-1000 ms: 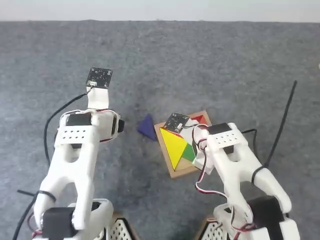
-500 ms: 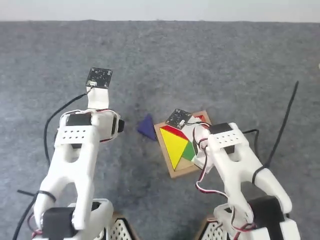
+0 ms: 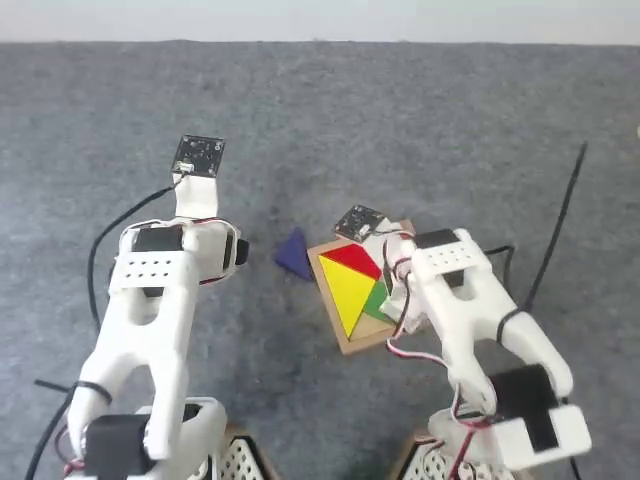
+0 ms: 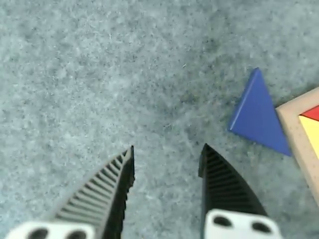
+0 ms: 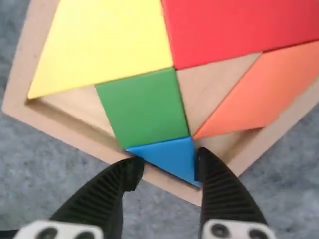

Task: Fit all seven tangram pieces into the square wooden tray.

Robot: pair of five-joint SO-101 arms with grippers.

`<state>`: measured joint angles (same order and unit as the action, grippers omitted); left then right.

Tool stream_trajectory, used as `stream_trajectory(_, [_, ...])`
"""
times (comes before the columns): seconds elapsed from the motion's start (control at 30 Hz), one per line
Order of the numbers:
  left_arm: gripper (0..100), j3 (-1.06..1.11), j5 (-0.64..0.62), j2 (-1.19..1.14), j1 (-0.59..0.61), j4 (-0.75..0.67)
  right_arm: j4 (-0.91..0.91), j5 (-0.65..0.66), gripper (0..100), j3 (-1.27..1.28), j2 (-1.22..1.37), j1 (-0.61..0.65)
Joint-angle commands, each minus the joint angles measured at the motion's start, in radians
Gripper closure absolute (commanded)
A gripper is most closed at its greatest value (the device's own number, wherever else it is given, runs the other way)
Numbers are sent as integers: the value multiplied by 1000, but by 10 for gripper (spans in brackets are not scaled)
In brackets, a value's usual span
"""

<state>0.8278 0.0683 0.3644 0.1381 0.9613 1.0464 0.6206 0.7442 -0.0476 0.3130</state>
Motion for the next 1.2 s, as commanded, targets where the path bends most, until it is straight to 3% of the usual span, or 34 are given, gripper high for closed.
stream_trajectory(0.0, [790, -41, -3, 3, 3, -17, 5, -12, 887, -78, 96, -21])
stream_trajectory(0.1, [790, -42, -3, 3, 3, -15, 4, -15, 893, -78, 94, -24])
stream_trajectory(0.27, [790, -42, -3, 3, 5, -15, 19, -11, 993, -74, 93, -27])
stream_trajectory(0.43, [790, -44, -3, 3, 5, -17, 44, -17, 990, -63, 73, -28])
stream_trajectory(0.7, [790, -45, -3, 3, 5, -17, 42, -9, 990, 129, -217, -12])
stream_trajectory(0.87, [790, -45, -3, 3, 5, -17, 45, -8, 990, 269, -375, 70])
stream_trajectory(1.17, [790, -45, -3, 3, 6, -17, 125, -54, 990, 288, -582, 85])
